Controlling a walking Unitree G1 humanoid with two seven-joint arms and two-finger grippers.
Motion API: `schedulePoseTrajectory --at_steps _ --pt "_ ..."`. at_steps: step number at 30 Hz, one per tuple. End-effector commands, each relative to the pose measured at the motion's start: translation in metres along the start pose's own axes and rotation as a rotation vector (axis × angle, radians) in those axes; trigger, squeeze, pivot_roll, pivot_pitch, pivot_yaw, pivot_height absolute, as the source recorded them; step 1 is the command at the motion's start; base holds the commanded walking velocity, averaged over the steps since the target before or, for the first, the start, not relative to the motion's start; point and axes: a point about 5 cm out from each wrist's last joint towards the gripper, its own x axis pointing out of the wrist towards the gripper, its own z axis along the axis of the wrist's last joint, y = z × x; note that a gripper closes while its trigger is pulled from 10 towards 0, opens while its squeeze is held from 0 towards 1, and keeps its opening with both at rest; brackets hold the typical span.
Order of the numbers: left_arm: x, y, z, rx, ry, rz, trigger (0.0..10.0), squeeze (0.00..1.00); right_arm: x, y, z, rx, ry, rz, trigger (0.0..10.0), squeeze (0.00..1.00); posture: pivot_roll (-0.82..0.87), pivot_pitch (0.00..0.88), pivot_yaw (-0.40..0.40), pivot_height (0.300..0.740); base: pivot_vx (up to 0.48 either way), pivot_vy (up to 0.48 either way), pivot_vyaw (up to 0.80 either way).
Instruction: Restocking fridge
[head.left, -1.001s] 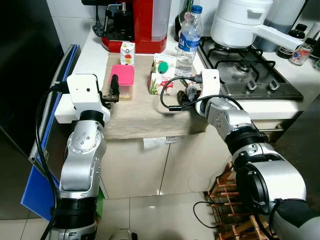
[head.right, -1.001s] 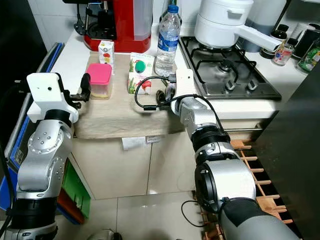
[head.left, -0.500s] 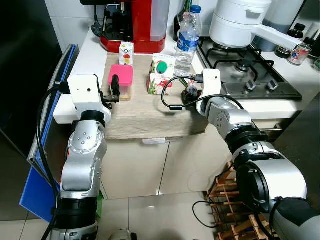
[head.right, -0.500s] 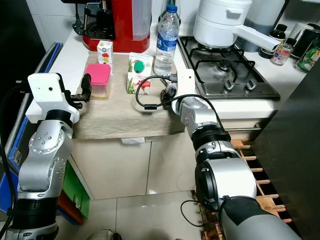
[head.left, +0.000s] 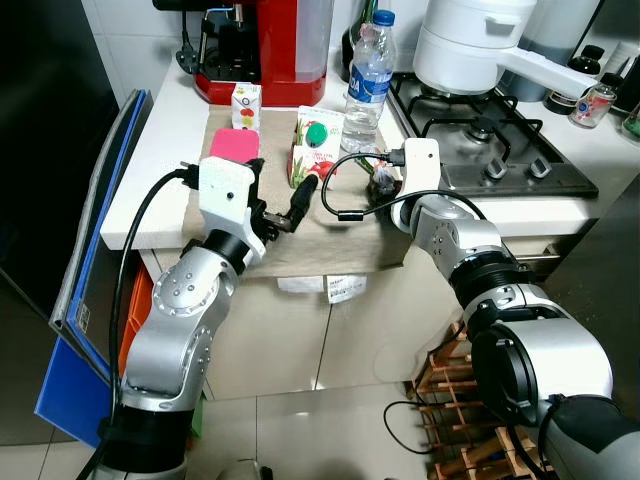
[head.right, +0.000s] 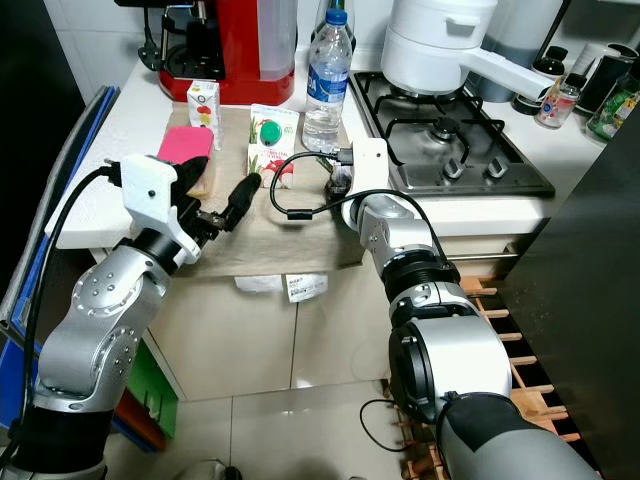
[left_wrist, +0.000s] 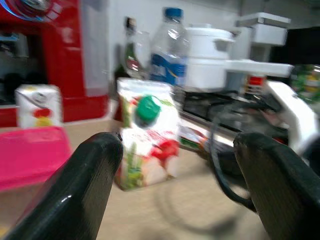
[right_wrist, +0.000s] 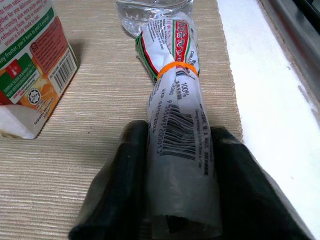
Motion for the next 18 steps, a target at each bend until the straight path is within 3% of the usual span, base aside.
schedulePoseTrajectory --at_steps 1,18 --pt "0.000 -0.006 0.003 -0.008 -0.001 -0.050 10.0 0.00 0.000 -0.002 -0.009 0.017 0.026 0.003 0.0 0.00 0.02 0.000 -0.044 0.740 0.000 0.000 0.00" --pt "-0.004 -0.010 -0.008 -0.020 0.051 -0.078 10.0 0.00 -0.004 -0.019 0.001 -0.042 -0.092 -0.076 0.0 0.00 0.02 0.000 -0.055 0.740 0.000 0.000 0.00"
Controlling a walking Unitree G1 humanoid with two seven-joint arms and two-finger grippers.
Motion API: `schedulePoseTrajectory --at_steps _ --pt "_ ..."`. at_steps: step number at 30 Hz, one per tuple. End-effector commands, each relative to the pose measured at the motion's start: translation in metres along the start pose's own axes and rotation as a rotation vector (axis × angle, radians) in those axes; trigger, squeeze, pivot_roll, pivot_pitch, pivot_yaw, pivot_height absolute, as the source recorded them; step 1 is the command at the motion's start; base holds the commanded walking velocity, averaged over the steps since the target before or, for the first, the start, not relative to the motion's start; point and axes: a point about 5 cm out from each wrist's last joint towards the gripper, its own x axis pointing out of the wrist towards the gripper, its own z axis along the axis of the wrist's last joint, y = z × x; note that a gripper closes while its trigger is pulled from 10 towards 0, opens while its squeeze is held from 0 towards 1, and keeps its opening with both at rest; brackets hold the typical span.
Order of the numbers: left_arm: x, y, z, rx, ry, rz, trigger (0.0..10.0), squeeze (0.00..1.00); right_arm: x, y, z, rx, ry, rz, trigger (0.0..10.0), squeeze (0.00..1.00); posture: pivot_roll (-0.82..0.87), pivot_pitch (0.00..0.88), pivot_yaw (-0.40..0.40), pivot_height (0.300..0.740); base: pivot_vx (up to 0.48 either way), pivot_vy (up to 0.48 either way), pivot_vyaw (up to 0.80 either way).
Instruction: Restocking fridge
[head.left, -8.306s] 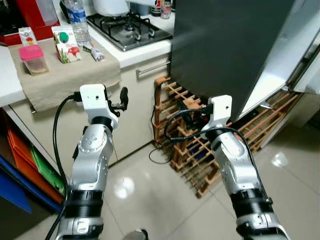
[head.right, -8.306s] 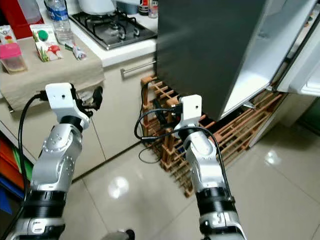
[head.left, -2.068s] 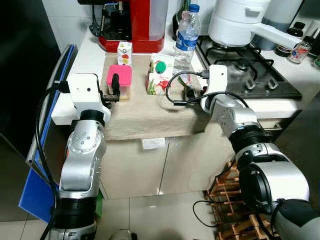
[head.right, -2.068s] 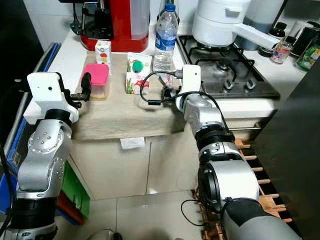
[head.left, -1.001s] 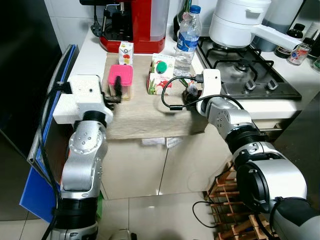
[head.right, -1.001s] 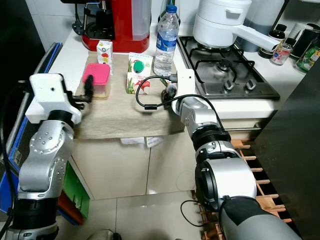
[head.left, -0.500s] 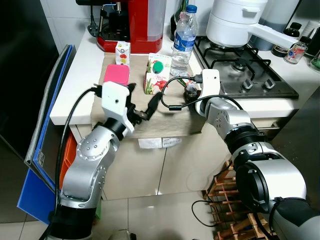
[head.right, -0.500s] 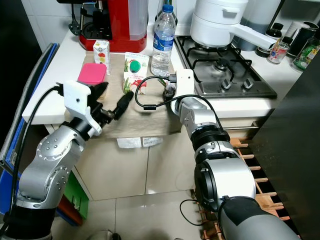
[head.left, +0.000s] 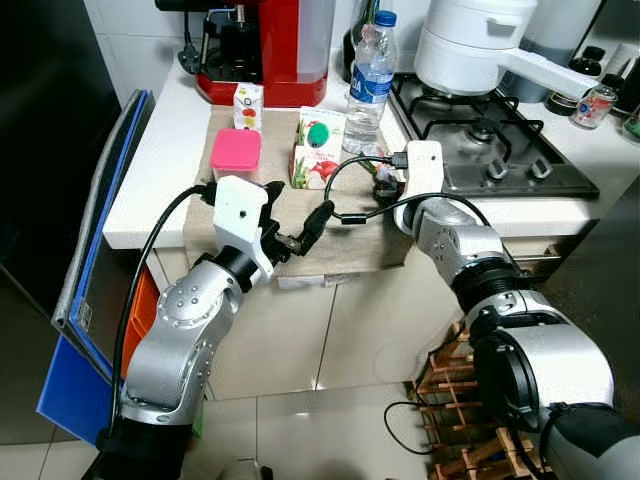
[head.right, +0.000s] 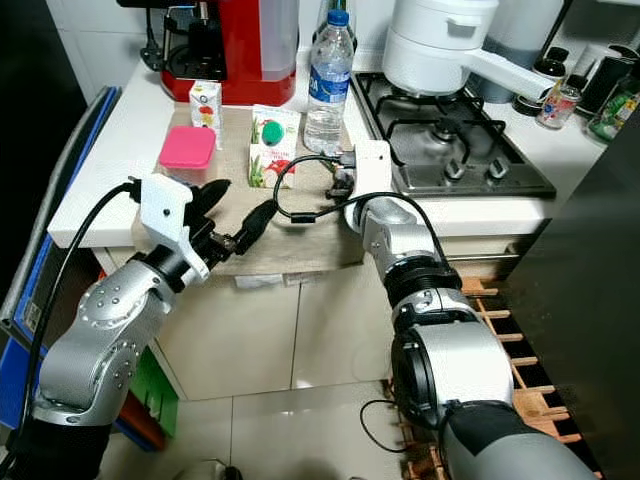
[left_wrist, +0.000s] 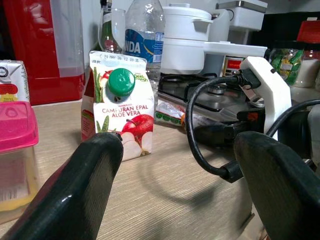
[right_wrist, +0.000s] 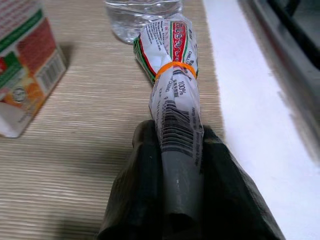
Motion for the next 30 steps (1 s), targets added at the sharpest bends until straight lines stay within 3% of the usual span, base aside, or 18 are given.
schedulePoseTrajectory --at_steps 1,15,17,19,20,22,24,30 --pt "0.000 -0.003 0.001 0.002 0.001 -0.017 10.0 0.00 -0.002 -0.008 0.005 -0.005 -0.042 -0.032 0.0 0.00 0.02 0.000 -0.055 0.740 0.000 0.000 0.00" --pt "0.001 -0.005 -0.001 -0.003 0.001 -0.006 10.0 0.00 -0.015 -0.011 0.026 -0.005 -0.313 -0.036 0.0 0.00 0.01 0.000 -0.063 0.740 0.000 0.000 0.00" --pt "0.000 -0.001 -0.004 0.006 0.010 0.045 10.0 0.00 -0.027 -0.013 0.028 -0.081 -0.425 -0.066 0.0 0.00 0.01 0.000 -0.063 0.740 0.000 0.000 0.00" --pt "-0.001 0.001 -0.005 0.006 0.013 0.064 10.0 0.00 -0.031 -0.014 0.028 -0.097 -0.451 -0.074 0.0 0.00 0.01 0.000 -0.064 0.740 0.000 0.000 0.00" --pt "-0.005 0.008 -0.010 -0.049 0.014 0.160 10.0 0.00 -0.044 -0.016 0.023 -0.136 -0.526 -0.093 0.0 0.00 0.01 0.000 -0.064 0.740 0.000 0.000 0.00" --pt "-0.009 0.011 -0.014 -0.109 0.012 0.237 10.0 0.00 -0.056 -0.017 0.015 -0.162 -0.569 -0.104 0.0 0.00 0.01 0.000 -0.064 0.740 0.000 0.000 0.00" --pt "-0.012 0.010 -0.015 -0.094 0.008 0.264 10.0 0.00 -0.066 -0.019 0.008 -0.204 -0.602 -0.124 0.0 0.00 0.01 0.000 -0.064 0.740 0.000 0.000 0.00" --pt "-0.008 0.010 -0.016 -0.032 -0.004 0.321 10.0 0.00 -0.082 -0.030 -0.006 -0.190 -0.631 -0.159 0.0 0.00 -0.02 0.000 -0.056 0.740 0.000 0.000 0.00"
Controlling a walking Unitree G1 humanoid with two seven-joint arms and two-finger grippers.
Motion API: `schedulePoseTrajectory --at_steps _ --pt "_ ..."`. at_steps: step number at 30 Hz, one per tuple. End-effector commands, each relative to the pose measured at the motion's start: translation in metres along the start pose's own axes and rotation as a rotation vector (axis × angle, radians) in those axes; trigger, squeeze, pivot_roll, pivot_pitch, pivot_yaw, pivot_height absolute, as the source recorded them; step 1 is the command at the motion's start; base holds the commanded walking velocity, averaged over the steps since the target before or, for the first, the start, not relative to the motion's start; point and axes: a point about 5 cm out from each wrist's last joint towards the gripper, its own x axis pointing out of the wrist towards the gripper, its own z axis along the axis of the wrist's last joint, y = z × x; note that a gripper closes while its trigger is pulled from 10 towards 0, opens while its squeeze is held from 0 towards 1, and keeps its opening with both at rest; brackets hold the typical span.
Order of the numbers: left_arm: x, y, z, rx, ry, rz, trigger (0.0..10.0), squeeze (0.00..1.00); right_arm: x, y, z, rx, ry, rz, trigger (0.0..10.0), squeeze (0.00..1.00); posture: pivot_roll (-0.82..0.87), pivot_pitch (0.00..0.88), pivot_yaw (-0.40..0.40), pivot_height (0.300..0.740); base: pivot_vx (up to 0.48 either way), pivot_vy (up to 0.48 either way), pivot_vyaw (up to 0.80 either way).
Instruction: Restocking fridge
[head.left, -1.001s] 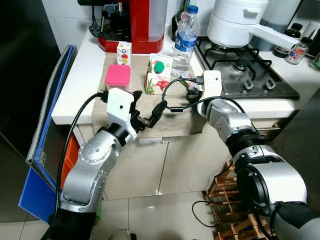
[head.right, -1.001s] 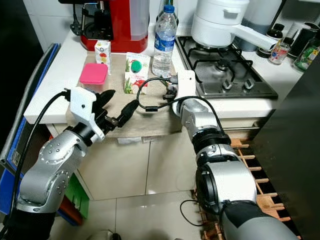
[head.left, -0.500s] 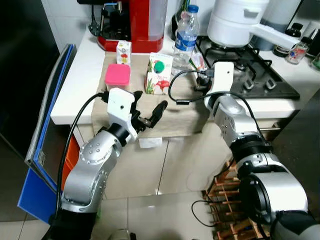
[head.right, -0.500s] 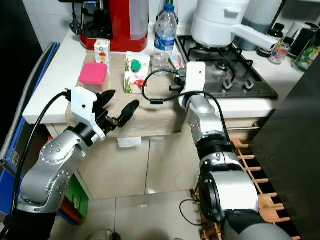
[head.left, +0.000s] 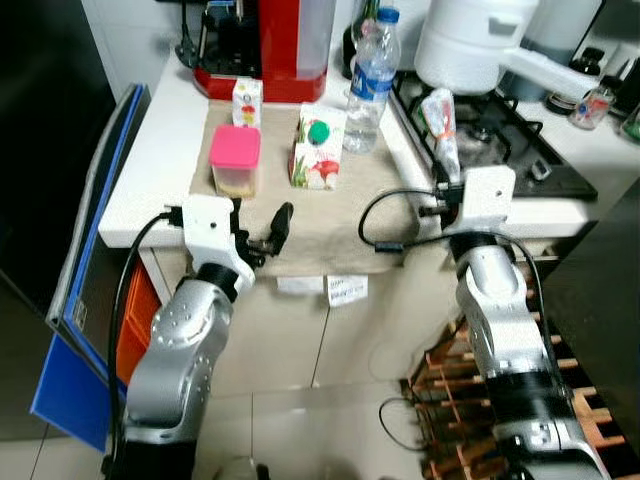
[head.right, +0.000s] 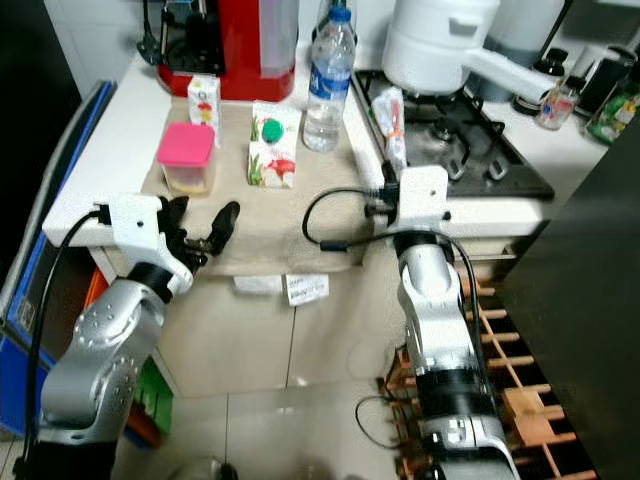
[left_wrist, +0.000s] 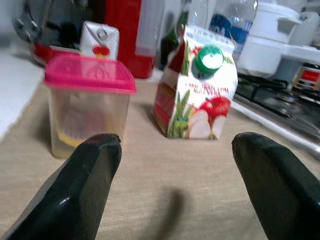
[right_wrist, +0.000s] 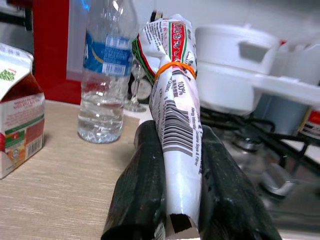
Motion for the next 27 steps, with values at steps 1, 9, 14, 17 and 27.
schedulePoseTrajectory --at_steps 1,9,14,17,27 --pt "0.006 -0.001 0.001 0.030 -0.008 0.019 10.0 0.00 0.000 -0.008 0.008 -0.010 -0.050 -0.030 0.0 0.00 -0.02 0.000 -0.056 0.740 0.000 0.000 0.00" --pt "0.012 0.003 0.001 0.043 -0.002 0.063 10.0 0.00 -0.004 -0.006 0.011 -0.002 -0.053 -0.018 0.0 0.00 -0.02 0.000 -0.051 0.740 -0.176 0.000 0.00" --pt "0.013 0.006 0.000 0.056 -0.004 0.081 10.0 0.00 -0.002 -0.006 0.010 0.006 -0.050 -0.023 0.0 0.00 -0.01 0.000 -0.047 0.740 -0.305 -0.251 0.00" --pt "0.014 0.007 0.001 0.057 -0.008 0.087 10.0 0.00 -0.002 -0.003 0.009 0.010 -0.043 -0.011 0.0 0.00 -0.01 0.000 -0.046 0.740 -0.309 -0.266 0.00" --pt "0.016 0.006 0.001 0.060 -0.012 0.094 10.0 0.00 -0.001 0.002 0.007 -0.019 -0.021 0.025 0.0 0.00 -0.01 0.000 -0.045 0.740 -0.309 -0.265 0.00"
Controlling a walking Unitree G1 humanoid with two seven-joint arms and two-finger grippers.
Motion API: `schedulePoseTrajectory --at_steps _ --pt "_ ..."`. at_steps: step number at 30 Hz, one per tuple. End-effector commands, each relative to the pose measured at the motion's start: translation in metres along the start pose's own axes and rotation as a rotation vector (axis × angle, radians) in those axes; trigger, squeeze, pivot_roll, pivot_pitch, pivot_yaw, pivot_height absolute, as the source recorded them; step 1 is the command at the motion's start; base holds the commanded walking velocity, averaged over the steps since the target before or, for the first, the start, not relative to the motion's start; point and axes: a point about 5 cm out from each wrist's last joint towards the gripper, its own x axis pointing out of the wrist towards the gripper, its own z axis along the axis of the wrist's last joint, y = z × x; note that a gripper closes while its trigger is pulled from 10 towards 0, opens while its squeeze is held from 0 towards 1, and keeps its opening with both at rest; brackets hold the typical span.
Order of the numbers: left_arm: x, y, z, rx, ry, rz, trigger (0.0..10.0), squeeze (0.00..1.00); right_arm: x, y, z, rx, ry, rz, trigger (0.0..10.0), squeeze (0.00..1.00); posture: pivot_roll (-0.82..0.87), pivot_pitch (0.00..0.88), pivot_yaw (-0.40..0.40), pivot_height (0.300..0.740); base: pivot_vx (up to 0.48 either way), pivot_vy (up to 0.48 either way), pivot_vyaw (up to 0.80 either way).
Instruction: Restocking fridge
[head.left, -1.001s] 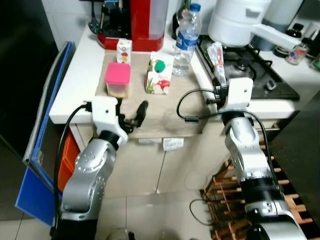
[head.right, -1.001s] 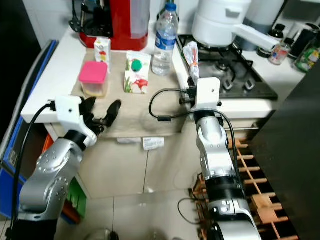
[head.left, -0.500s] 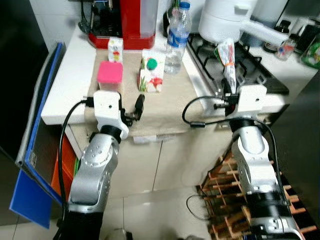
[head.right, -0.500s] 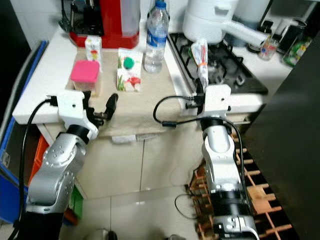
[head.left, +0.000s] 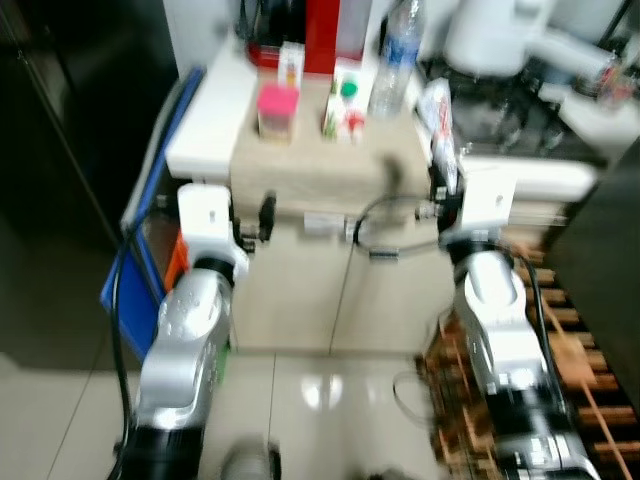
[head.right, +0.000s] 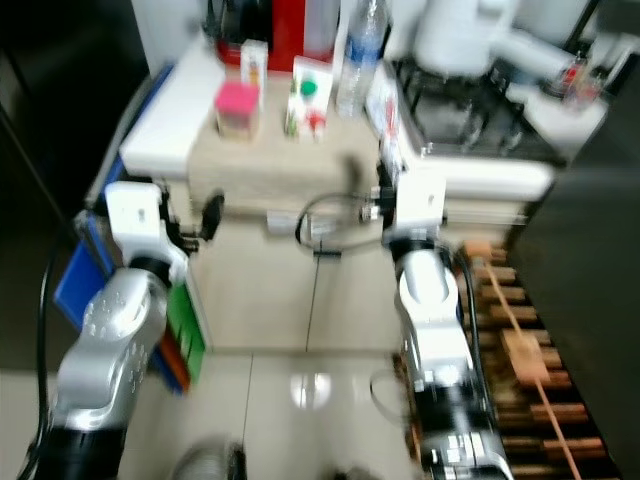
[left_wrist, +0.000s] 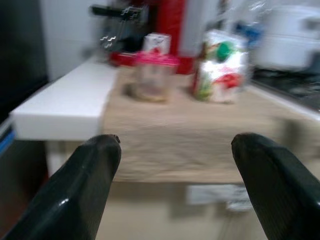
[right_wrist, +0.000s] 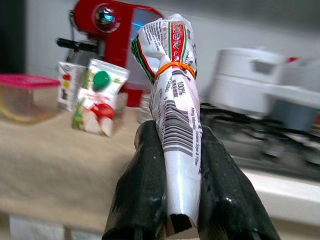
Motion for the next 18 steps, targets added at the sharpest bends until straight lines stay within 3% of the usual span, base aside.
schedulePoseTrajectory --at_steps 1,8,14,16,18 --pt "0.000 -0.002 -0.002 0.010 0.009 -0.001 10.0 0.00 0.000 -0.004 0.002 -0.006 -0.003 -0.009 0.0 0.00 -0.01 0.000 -0.044 0.740 -0.307 -0.262 0.41" --pt "0.001 -0.001 -0.003 0.002 0.009 -0.002 10.0 0.00 -0.001 -0.008 -0.003 0.006 0.018 -0.033 0.0 0.00 -0.01 0.000 -0.044 0.740 -0.221 -0.191 0.71" --pt "0.007 0.003 -0.015 -0.007 0.060 0.009 10.0 0.00 -0.009 -0.011 -0.025 0.054 0.123 -0.044 0.0 0.00 -0.01 0.000 -0.047 0.740 0.000 0.000 0.00" --pt "0.011 0.006 -0.035 0.003 0.151 0.015 10.0 0.00 -0.012 -0.011 -0.044 0.122 0.223 -0.049 0.0 0.00 -0.02 0.000 -0.045 0.740 0.000 0.000 0.00" --pt "0.015 0.009 -0.067 0.003 0.297 0.016 10.0 0.00 -0.021 -0.006 -0.077 0.207 0.407 -0.043 0.0 0.00 -0.02 0.000 -0.040 0.740 0.000 0.000 0.00"
